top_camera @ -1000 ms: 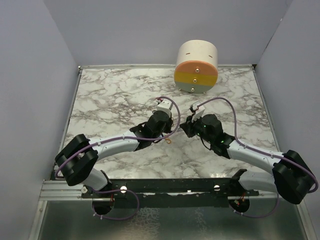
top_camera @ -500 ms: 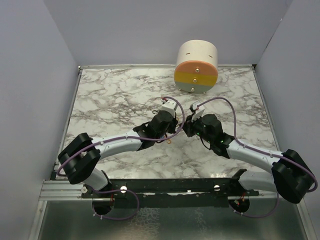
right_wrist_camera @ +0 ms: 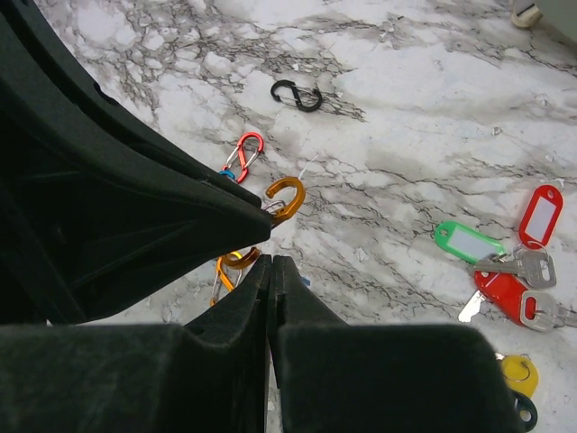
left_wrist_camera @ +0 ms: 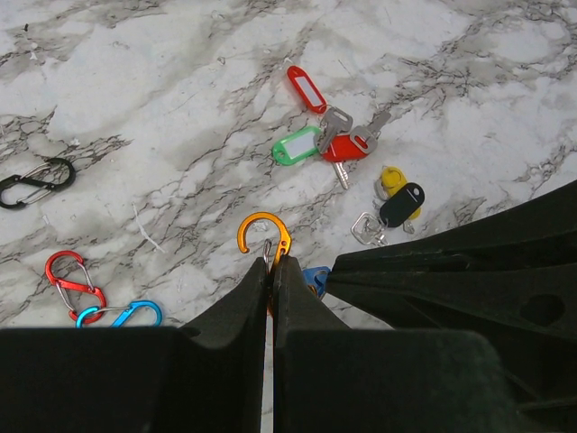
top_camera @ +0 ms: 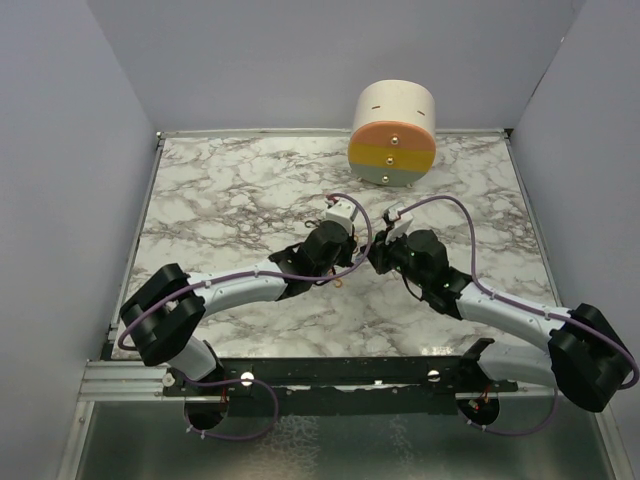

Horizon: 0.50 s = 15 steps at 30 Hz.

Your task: Put the keys on the keyring

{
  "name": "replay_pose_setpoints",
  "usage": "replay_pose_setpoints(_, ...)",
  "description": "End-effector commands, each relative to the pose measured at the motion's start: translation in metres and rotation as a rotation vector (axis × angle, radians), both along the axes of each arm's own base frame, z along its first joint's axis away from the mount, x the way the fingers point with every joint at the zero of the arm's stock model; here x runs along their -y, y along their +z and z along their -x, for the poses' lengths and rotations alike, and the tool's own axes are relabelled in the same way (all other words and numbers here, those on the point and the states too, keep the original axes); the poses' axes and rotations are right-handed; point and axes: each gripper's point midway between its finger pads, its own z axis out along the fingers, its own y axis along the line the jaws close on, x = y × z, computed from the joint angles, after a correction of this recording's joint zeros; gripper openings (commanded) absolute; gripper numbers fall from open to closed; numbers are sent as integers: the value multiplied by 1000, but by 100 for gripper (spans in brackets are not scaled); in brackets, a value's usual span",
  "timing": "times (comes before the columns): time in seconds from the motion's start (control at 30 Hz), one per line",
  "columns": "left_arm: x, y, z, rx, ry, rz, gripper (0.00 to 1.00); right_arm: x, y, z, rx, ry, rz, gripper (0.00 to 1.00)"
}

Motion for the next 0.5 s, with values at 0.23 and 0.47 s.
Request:
replay_pose_setpoints(0.23,14,8,0,16,-40,18,0,-1,12,-1,49,-4,-29,1)
replay_pose_setpoints(0.47,17,8,1,13,-52,23,0,-2,12,-1,49,1,-32,1)
